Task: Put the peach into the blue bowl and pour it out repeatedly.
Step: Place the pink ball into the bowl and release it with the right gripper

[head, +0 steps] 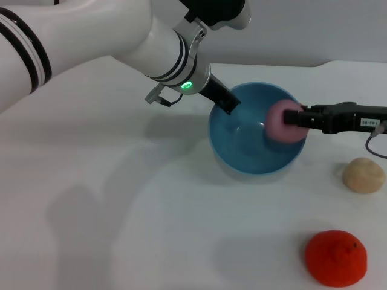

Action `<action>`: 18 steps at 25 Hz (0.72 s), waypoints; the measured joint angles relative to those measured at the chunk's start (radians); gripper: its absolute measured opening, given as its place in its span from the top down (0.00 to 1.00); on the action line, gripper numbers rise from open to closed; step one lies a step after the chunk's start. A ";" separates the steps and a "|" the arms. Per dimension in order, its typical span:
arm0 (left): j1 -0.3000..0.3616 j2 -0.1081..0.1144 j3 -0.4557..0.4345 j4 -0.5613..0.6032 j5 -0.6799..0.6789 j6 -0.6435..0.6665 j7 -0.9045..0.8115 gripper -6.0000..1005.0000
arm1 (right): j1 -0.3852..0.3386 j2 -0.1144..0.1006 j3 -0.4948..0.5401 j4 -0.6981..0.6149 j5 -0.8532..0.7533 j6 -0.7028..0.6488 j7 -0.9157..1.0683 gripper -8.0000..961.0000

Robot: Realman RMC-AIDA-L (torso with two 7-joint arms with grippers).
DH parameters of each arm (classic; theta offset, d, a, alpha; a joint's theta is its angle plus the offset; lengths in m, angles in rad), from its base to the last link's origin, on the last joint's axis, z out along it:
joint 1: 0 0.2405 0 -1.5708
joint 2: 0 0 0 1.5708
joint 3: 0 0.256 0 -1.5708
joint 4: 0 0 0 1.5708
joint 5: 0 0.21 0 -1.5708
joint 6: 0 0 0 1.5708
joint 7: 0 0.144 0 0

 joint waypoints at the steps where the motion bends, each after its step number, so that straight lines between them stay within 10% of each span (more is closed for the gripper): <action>1: 0.001 0.000 0.000 -0.002 0.001 -0.002 0.000 0.99 | 0.000 0.000 0.000 0.000 0.000 0.000 0.000 0.65; 18: 0.006 0.000 -0.001 -0.004 -0.002 -0.011 -0.001 0.99 | 0.004 0.003 -0.016 0.013 0.000 0.018 -0.060 0.49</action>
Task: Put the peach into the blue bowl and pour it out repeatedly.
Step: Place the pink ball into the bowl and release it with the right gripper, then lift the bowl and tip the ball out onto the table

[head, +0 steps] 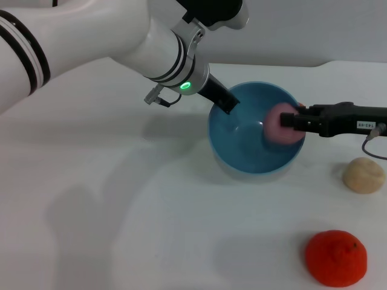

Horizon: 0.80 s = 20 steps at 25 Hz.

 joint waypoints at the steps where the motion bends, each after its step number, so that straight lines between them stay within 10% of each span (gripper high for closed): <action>1: 0.001 0.000 0.000 0.000 0.000 -0.001 0.000 0.99 | 0.001 0.000 -0.001 0.004 0.001 0.000 0.000 0.48; 20: 0.037 0.003 0.011 -0.004 0.007 -0.176 0.019 0.99 | -0.211 -0.001 0.064 0.036 0.570 0.119 -0.505 0.19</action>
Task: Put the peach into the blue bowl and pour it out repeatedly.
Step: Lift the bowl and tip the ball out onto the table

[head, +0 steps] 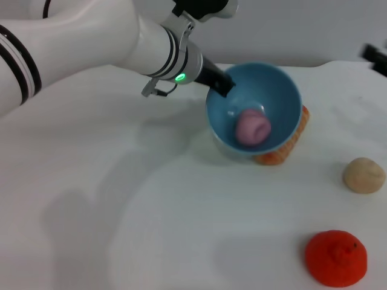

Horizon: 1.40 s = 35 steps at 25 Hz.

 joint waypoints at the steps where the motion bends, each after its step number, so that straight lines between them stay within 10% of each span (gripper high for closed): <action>1: 0.002 0.000 0.016 0.000 0.001 -0.036 0.009 0.99 | -0.020 -0.001 0.016 0.032 0.053 0.002 -0.059 0.19; 16: 0.000 -0.008 0.286 0.079 0.016 -0.374 0.168 1.00 | -0.112 0.006 0.234 0.532 0.370 -0.026 -0.596 0.19; 35: 0.203 -0.013 0.606 0.069 0.179 -0.984 0.650 0.99 | -0.089 0.006 0.349 0.586 0.399 -0.125 -0.624 0.20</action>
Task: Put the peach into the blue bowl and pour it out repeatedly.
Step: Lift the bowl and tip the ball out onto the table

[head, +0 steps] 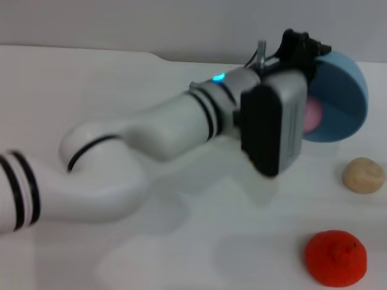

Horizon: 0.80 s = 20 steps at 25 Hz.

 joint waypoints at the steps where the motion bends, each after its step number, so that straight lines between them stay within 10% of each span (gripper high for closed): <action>1: 0.016 0.000 0.017 0.001 -0.002 -0.035 0.032 0.99 | -0.001 0.000 0.013 0.006 0.000 0.001 0.000 0.20; 20: 0.087 0.000 0.094 0.001 -0.096 -0.191 0.206 1.00 | 0.006 -0.004 0.042 0.029 -0.002 0.046 0.024 0.22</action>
